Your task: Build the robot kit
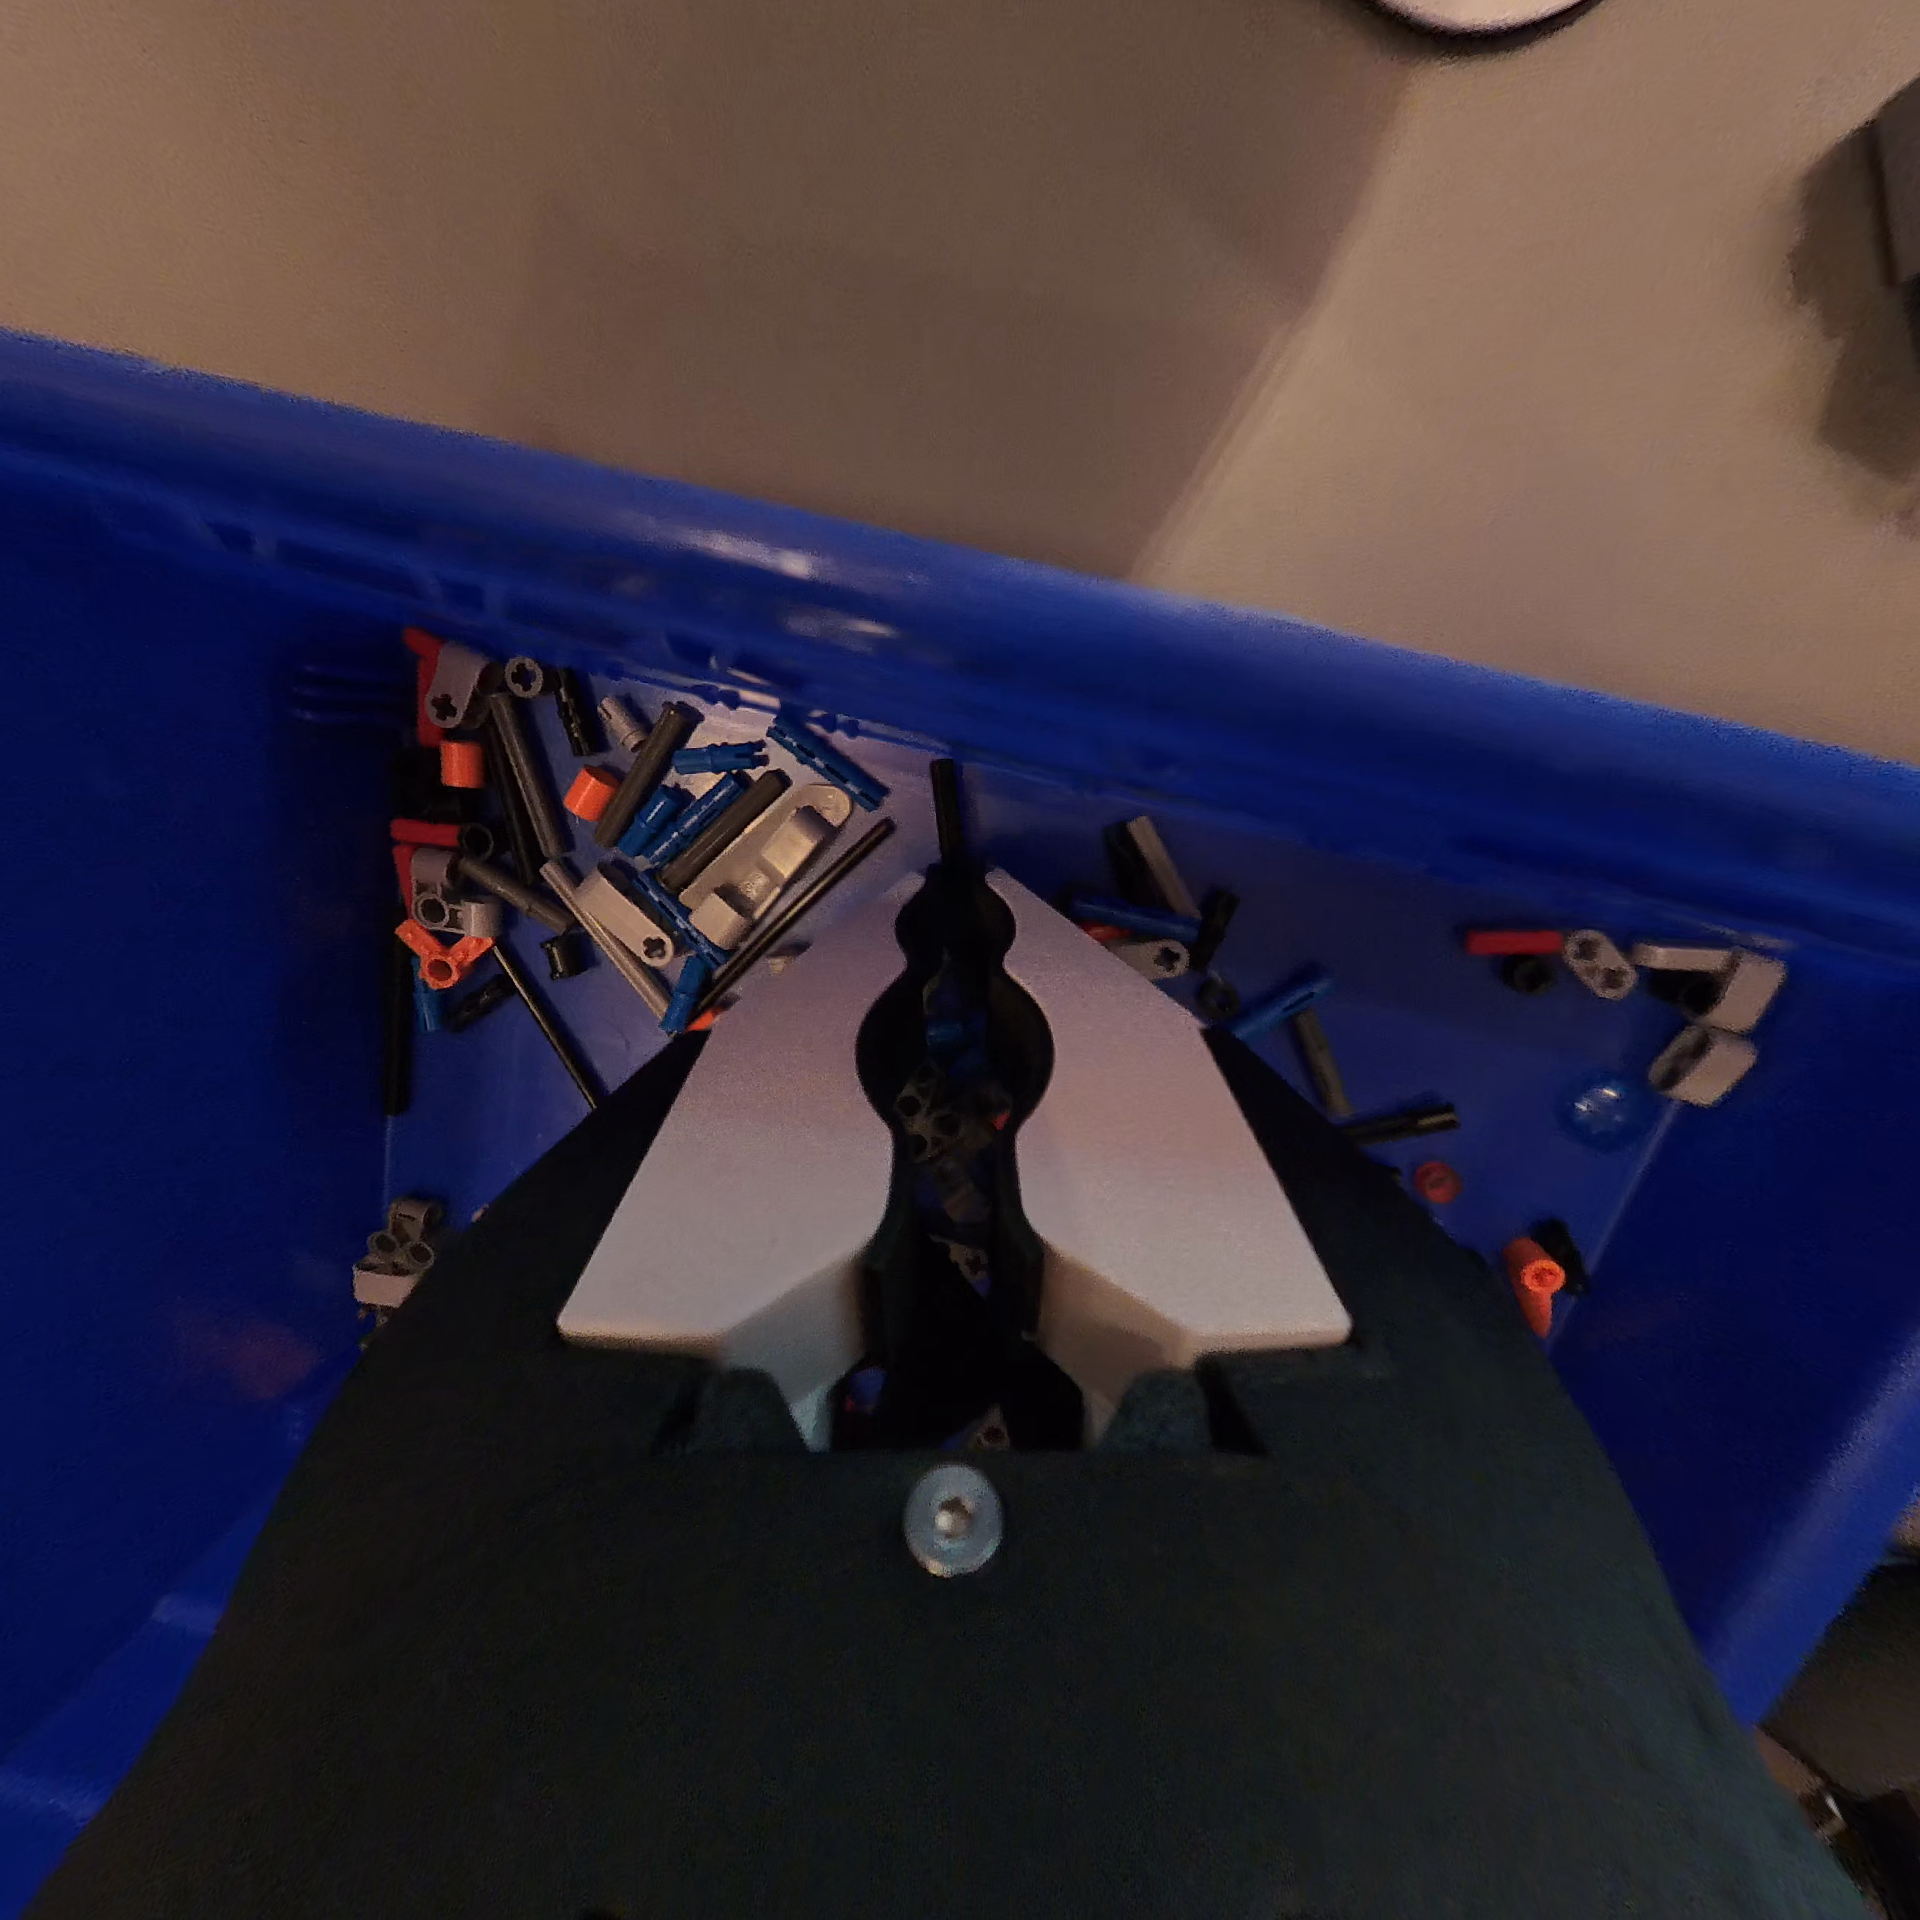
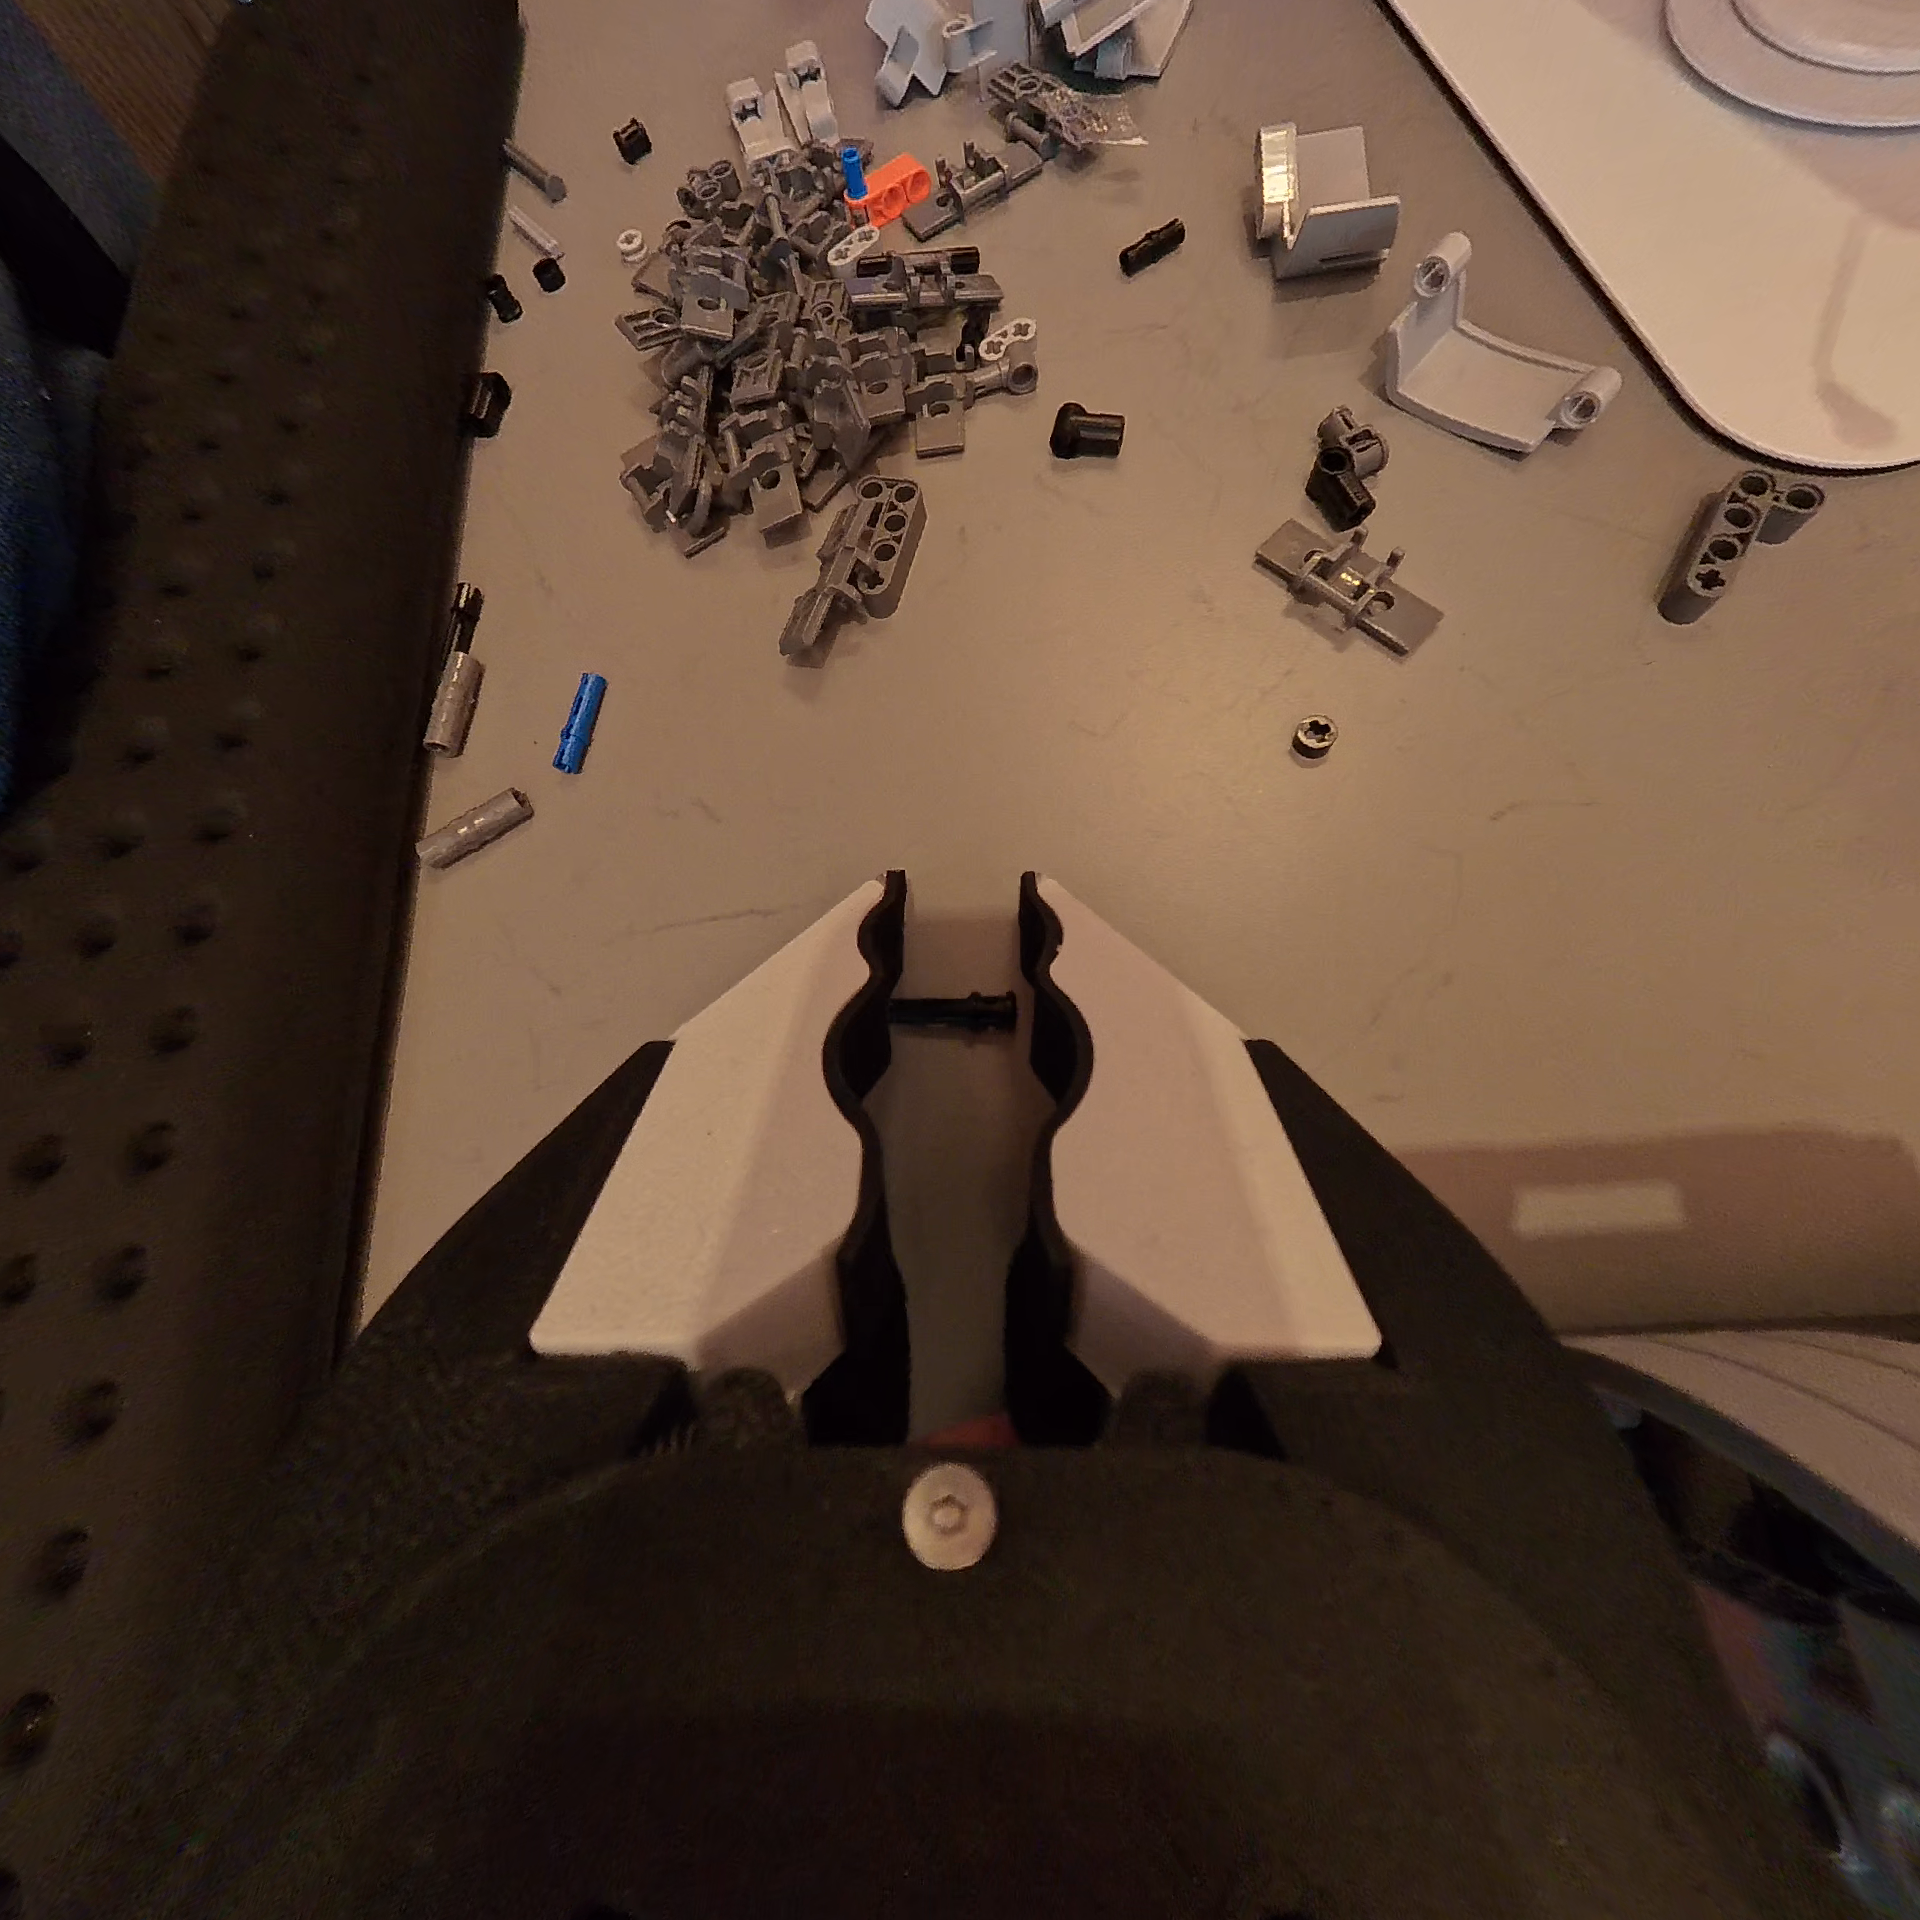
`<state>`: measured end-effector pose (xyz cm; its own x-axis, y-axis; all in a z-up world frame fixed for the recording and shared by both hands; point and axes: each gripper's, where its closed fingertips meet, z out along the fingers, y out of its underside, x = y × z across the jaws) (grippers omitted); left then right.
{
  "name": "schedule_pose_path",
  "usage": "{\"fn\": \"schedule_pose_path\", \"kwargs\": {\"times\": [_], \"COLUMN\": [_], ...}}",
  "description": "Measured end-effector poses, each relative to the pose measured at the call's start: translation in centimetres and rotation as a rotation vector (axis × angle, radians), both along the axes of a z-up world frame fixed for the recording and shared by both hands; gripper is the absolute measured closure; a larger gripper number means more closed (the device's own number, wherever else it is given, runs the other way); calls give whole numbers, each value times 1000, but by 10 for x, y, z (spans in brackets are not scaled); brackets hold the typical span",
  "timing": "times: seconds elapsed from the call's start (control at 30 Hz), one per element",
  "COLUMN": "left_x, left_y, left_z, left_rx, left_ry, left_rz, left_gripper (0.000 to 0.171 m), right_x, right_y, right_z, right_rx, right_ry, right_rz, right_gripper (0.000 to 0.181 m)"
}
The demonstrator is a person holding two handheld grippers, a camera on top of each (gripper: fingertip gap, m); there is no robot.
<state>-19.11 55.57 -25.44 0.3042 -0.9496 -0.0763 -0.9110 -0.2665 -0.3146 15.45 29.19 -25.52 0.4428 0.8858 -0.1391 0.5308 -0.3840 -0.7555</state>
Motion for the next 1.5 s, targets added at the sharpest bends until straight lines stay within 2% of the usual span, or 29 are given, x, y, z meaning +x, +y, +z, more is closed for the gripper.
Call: {"fn": "schedule_pose_path", "kwargs": {"times": [0.1, 0.2, 0.3, 0.37, 0.43, 0.53, 0.63, 0.7, 0.8, 0.9, 0.97, 1.03, 1.13, 1.17, 1.23, 1.33, 1.43, 1.5], "left_x": [3, 16, 42, 64, 93, 129, 149, 154, 160, 164, 165, 159, 138, 127, 97, 46, 3, -14], "left_y": [-6, -25, -58, -88, -121, -164, -201, -211, -218, -209, -209, -208, -189, -174, -122, -42, 23, 50], "left_z": [28, 81, 127, 139, 132, 90, 49, 28, 16, 8, 16, 35, 84, 100, 129, 145, 119, 91], "left_rx": [45, 105, 163, 189, 148, 112, 34, 22, -19, 51, 47, 53, 111, 137, 248, 278, 237, 178], "left_ry": [-70, -187, -269, -271, -290, -229, -172, -137, -136, -123, -156, -191, -261, -277, -275, -286, -244, -212], "left_rz": [-9, -50, -128, -229, -305, -429, -524, -549, -554, -547, -530, -523, -481, -446, -318, -97, 58, 114], "left_gripper": [168, 168, 168, 168, 168, 168, 168, 168, 167, 153, 148, 151, 158, 159, 160, 158, 156, 157], "right_x": [0, 0, 0, 0, 0, 0, -1, -1, -1, -1, -1, -1, -1, -1, -1, -1, -1, -1], "right_y": [0, -1, -1, -1, -1, -1, -2, -3, -3, -4, -4, -4, -4, -4, -4, -4, -4, -4], "right_z": [0, 0, 0, -1, -1, -1, -2, -2, -1, -1, -1, -1, 0, 0, 0, -1, -1, -1], "right_rx": [-2, -2, -6, -6, -4, 1, 8, 13, 9, 7, 10, 9, 6, 6, 5, 7, 7, 9], "right_ry": [2, 1, 1, -1, -3, -6, -13, -16, -11, -9, -11, -9, -3, -4, -5, -11, -11, -12], "right_rz": [2, 4, 5, 5, 5, 7, 13, 17, 22, 23, 23, 22, 21, 22, 22, 23, 22, 21], "right_gripper": [161, 161, 161, 161, 161, 161, 161, 161, 161, 161, 161, 161, 161, 161, 160, 160, 160, 160]}}
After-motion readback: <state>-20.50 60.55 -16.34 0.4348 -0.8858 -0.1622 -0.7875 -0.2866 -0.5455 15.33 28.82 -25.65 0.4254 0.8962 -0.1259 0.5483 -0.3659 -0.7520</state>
